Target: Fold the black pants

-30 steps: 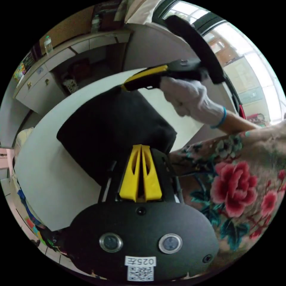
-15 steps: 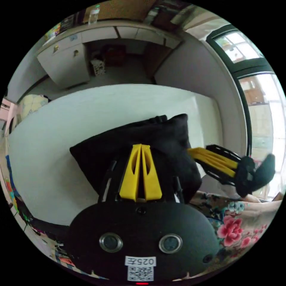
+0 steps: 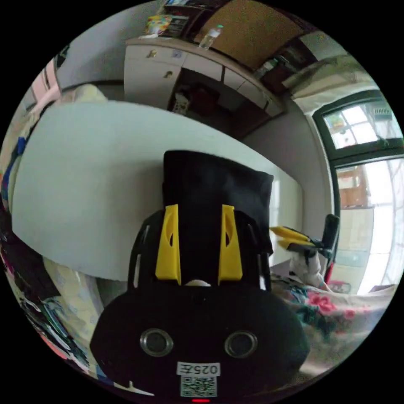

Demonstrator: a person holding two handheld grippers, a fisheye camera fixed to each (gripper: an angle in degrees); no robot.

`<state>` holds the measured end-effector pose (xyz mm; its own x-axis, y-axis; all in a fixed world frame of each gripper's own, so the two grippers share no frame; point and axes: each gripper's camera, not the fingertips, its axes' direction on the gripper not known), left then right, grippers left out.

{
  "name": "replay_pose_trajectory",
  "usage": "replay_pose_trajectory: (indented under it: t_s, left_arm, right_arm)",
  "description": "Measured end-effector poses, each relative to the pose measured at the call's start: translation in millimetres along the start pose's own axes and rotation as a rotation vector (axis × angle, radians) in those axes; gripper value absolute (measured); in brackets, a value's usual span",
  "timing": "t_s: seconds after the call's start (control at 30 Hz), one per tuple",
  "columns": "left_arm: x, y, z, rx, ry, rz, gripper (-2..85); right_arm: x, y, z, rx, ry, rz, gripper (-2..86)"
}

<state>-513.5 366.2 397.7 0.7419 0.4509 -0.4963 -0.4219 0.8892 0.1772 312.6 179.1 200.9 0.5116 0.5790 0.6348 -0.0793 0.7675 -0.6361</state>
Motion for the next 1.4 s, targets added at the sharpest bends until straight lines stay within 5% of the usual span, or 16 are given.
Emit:
replay_pose_trajectory:
  t_s: [0.2,0.4,0.53,0.73,0.9,1.13,1.4]
  left_arm:
    - [-7,-18,9,-0.134,0.2,-0.101,16.3]
    - [87,-69,-23,-0.156,0.031,0.082,15.6]
    - [126,-99,-48,-0.135,0.03,0.114,15.6]
    - [199,-170,-92,-0.209,0.04,0.106,13.7]
    - [235,-234,-139,-0.269,0.222,0.023,9.5]
    - [282,-276,-238,-0.219,0.567,-0.027,7.0]
    - [251,-234,-472,0.068,0.761,-0.124,6.2]
  right_arm:
    - [101,-11,2,-0.016,-0.079,0.166,22.0]
    - [111,-38,55,-0.123,-0.104,0.013,16.9]
    - [90,-46,80,-0.18,0.125,-0.13,15.5]
    - [119,-64,98,-0.247,0.127,-0.079,13.8]
    - [168,-70,115,-0.244,-0.066,0.069,9.6]
    - [160,-74,146,-0.271,-0.087,0.052,8.5]
    - [16,-75,277,-0.397,-0.121,-0.099,8.4]
